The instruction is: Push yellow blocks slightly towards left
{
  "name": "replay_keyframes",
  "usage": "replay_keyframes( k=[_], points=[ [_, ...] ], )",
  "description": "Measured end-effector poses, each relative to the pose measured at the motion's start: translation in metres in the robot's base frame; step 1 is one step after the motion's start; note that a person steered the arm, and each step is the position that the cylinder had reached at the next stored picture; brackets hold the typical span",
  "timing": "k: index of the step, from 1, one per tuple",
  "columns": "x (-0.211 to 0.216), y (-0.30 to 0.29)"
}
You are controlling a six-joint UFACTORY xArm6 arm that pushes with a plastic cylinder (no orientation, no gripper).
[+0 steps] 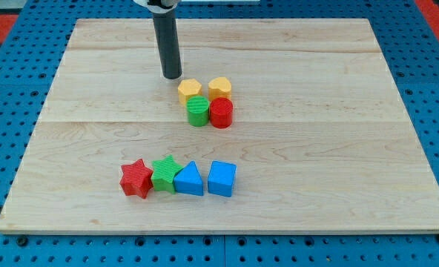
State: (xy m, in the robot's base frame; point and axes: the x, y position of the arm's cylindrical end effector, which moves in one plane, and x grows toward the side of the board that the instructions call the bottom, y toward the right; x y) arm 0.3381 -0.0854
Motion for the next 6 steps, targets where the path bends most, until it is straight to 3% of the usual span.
replay_keyframes(
  k=[1,2,3,4,5,6],
  points=[
    [-0.002,0.0],
    [-0.053,0.013],
    [-0.043,0.105],
    [0.003,0.173],
    [0.03,0.177],
    [0.037,0.082]
  ],
)
